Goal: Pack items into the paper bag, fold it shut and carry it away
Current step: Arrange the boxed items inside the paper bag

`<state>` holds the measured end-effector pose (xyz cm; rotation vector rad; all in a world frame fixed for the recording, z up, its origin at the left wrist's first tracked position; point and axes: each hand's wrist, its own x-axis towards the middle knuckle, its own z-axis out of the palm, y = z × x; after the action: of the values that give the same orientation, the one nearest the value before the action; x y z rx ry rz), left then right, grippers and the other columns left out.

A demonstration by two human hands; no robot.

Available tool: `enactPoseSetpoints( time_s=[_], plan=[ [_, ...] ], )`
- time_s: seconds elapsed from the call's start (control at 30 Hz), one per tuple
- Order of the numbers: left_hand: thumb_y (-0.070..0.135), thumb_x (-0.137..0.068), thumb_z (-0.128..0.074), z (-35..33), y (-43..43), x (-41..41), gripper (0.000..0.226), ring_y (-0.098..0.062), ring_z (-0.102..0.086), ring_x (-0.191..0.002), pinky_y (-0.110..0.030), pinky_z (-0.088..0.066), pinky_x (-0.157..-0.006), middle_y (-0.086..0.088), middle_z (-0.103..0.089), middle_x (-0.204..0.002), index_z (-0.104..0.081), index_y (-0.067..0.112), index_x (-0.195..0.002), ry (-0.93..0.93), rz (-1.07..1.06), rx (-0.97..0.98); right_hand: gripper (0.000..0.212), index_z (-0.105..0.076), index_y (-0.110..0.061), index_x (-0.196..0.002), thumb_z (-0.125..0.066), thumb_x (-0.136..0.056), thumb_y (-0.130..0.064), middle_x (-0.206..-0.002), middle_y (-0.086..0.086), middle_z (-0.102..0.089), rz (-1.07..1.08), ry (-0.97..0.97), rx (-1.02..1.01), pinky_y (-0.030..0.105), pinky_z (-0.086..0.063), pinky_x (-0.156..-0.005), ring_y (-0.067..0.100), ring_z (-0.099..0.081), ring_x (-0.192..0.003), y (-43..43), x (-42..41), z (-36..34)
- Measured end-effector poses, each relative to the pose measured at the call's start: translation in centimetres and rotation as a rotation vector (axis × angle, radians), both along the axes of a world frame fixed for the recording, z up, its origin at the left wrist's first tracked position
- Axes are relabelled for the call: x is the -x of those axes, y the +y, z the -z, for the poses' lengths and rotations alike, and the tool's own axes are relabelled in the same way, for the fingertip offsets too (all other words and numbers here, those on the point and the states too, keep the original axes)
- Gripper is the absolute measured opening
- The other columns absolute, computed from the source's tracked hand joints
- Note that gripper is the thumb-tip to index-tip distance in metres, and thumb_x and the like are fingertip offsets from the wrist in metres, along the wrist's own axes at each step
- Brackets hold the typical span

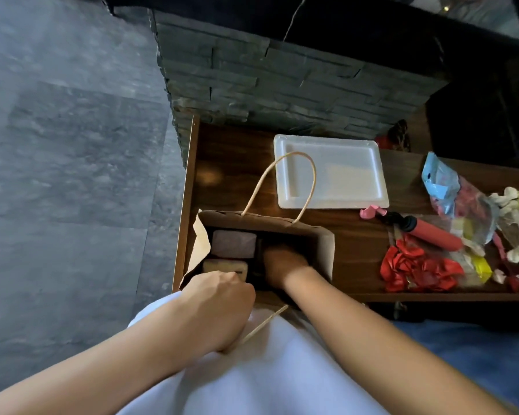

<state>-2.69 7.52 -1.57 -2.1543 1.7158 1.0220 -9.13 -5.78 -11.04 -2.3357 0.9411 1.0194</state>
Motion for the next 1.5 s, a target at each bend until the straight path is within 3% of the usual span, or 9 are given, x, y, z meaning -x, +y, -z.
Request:
enactPoseSetpoints(
  time_s=[0.17,0.37,0.57,0.7,0.87,1.0,1.1,1.3,1.5],
  plan=[
    [0.007,-0.079,-0.052,0.0,0.2,0.4,0.026,-0.026,-0.063,-0.1,-0.028,-0.039,-0.065,-0.004,-0.065,-0.108,-0.06,0.017,-0.101,-0.05,0.02,-0.007,0.051,-0.059,-0.018,-0.128,-0.072,-0.08,-0.024,-0.131,0.011,-0.061,0.013,-0.056,0.019,0.039,-0.047,-0.098,0.031,-0.059,-0.118,-0.4,-1.0,-0.3],
    [0.015,-0.084,-0.046,0.4,0.8,-0.3,0.023,-0.028,-0.064,-0.095,-0.031,-0.041,-0.064,-0.004,-0.067,-0.103,-0.062,0.02,-0.098,-0.052,-0.013,0.099,0.032,-0.063,-0.006,-0.119,-0.042,-0.096,-0.01,-0.123,0.019,-0.065,0.033,-0.09,0.09,0.035,-0.048,-0.087,0.034,-0.062,-0.109,-0.4,0.6,-1.3],
    [0.042,-0.091,-0.043,0.9,0.8,-1.4,0.026,-0.023,-0.063,-0.092,-0.031,-0.045,-0.066,0.006,-0.063,-0.104,-0.061,0.025,-0.101,-0.027,0.002,0.249,0.038,-0.058,-0.005,-0.126,-0.045,-0.094,-0.02,-0.123,0.019,-0.062,0.153,0.063,-0.112,0.033,-0.042,-0.082,0.033,-0.059,-0.107,0.4,0.9,-4.6],
    [0.049,-0.091,-0.045,-0.2,0.9,-2.6,0.024,-0.015,-0.062,-0.089,-0.023,-0.044,-0.067,0.012,-0.062,-0.098,-0.057,0.028,-0.096,0.131,-0.028,0.437,0.031,-0.069,-0.02,-0.114,-0.053,-0.09,-0.012,-0.111,0.005,-0.07,0.002,-0.173,-0.112,0.035,-0.055,-0.087,0.024,-0.066,-0.098,-0.6,3.0,-9.3],
    [0.053,-0.086,-0.057,-2.4,3.8,-6.8,0.023,0.006,-0.067,-0.084,-0.013,-0.051,-0.068,0.021,-0.071,-0.092,-0.07,0.037,-0.095,0.464,-0.349,0.734,0.026,-0.074,-0.03,-0.106,-0.065,-0.088,-0.014,-0.102,-0.008,-0.077,0.45,-0.64,-0.548,0.019,-0.056,-0.084,0.007,-0.071,-0.1,-4.2,10.6,-16.8],
    [0.071,-0.069,-0.064,-0.5,8.5,-10.7,0.05,-0.002,-0.072,-0.076,-0.022,-0.054,-0.075,0.015,-0.075,-0.083,-0.072,0.027,-0.094,0.415,-0.744,0.69,0.036,-0.074,-0.037,-0.095,-0.078,-0.077,-0.006,-0.095,-0.011,-0.076,0.57,-0.447,-0.253,0.034,-0.062,-0.075,0.006,-0.072,-0.089,-5.7,16.1,-13.5],
    [0.08,-0.053,-0.067,1.1,10.1,-11.6,0.063,0.011,-0.066,-0.082,-0.011,-0.05,-0.074,0.029,-0.069,-0.094,-0.066,0.041,-0.102,0.222,-0.63,0.447,0.051,-0.064,-0.044,-0.108,-0.083,-0.07,-0.016,-0.107,-0.023,-0.069,0.513,-0.372,-0.115,0.023,-0.056,-0.079,-0.002,-0.064,-0.103,-5.7,16.3,-9.7],
    [0.015,-0.068,-0.082,5.0,4.7,-7.2,0.064,-0.01,-0.071,-0.079,-0.023,-0.055,-0.072,0.02,-0.072,-0.092,-0.056,0.053,-0.113,0.357,-0.55,0.465,0.049,-0.07,-0.037,-0.101,-0.076,-0.078,0.005,-0.099,-0.019,-0.076,0.637,-0.734,-0.525,0.021,-0.052,-0.087,0.001,-0.069,-0.098,-2.9,10.0,-3.4],
    [0.001,-0.073,-0.079,7.4,5.0,-9.3,0.049,-0.005,-0.073,-0.081,-0.022,-0.058,-0.074,0.021,-0.069,-0.1,-0.064,0.042,-0.096,0.526,-0.824,0.621,0.047,-0.07,-0.042,-0.112,-0.072,-0.083,-0.005,-0.115,-0.011,-0.073,0.687,-0.872,-0.498,0.029,-0.053,-0.095,0.01,-0.065,-0.113,-4.6,10.9,-2.8]
  ],
)
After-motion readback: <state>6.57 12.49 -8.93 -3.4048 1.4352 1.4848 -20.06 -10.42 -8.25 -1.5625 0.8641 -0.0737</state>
